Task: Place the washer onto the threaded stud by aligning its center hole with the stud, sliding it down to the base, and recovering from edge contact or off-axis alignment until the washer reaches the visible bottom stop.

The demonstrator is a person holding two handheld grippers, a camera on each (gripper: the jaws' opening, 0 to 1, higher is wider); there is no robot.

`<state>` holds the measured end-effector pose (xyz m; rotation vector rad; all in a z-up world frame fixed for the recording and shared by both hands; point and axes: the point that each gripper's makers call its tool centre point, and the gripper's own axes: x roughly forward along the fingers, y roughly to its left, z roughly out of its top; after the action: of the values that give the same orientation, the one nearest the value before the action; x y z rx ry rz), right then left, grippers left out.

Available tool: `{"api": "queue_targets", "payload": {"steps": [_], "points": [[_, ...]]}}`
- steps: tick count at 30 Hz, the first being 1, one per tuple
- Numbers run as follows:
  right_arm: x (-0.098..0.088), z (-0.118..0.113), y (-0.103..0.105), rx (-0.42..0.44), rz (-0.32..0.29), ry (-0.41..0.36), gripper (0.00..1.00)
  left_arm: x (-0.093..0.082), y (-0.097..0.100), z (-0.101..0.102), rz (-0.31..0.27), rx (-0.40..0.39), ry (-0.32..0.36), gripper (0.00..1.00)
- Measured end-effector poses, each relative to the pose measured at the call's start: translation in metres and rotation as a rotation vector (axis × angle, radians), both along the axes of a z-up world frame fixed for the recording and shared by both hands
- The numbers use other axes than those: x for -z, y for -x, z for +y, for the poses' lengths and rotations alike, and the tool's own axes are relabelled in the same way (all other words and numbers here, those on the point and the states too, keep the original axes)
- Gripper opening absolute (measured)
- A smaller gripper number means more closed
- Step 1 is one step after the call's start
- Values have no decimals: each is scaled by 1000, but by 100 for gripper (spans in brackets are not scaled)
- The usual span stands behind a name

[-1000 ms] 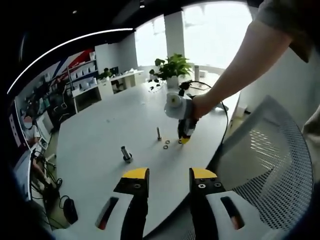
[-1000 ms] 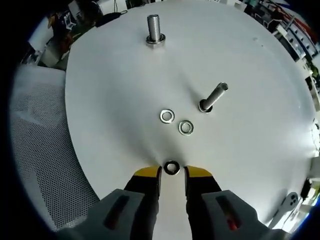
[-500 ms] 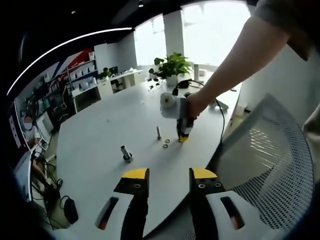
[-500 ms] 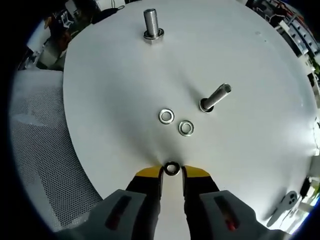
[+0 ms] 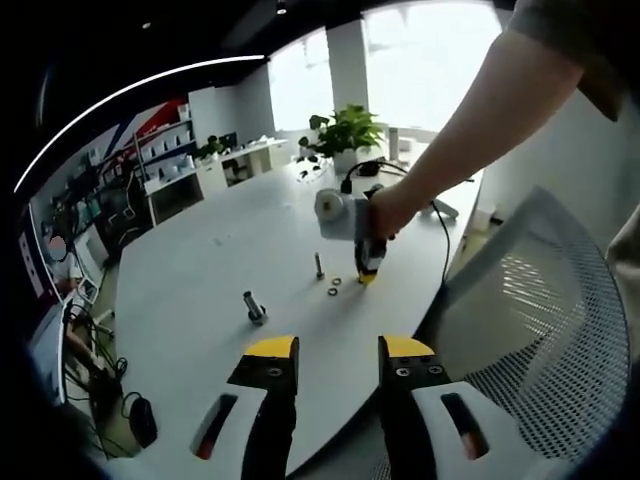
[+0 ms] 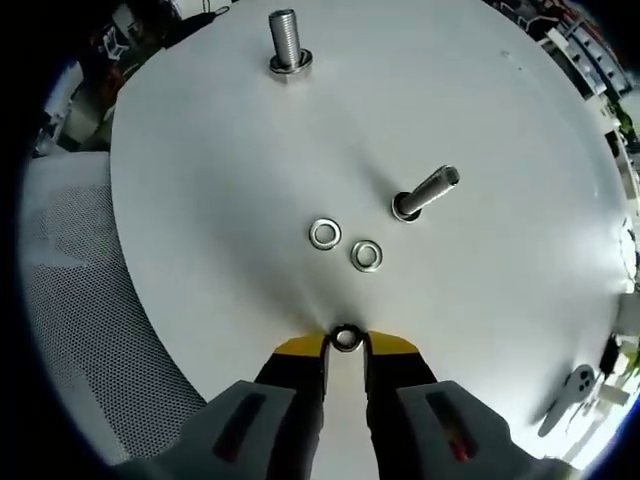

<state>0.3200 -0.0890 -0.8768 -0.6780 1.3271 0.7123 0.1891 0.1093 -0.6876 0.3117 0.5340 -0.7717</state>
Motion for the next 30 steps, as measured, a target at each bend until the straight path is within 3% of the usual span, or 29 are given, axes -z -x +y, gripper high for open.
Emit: {"api": "queue_targets", "payload": {"steps": [8, 18, 30], "points": [[0, 1, 0, -1, -3, 4, 15, 0, -1, 0, -2, -3, -5, 30], [-2, -2, 1, 58, -47, -106, 14, 0, -2, 2, -3, -10, -6, 30], [0, 1, -1, 62, -47, -49, 14, -2, -3, 2, -6, -10, 6, 30]]}}
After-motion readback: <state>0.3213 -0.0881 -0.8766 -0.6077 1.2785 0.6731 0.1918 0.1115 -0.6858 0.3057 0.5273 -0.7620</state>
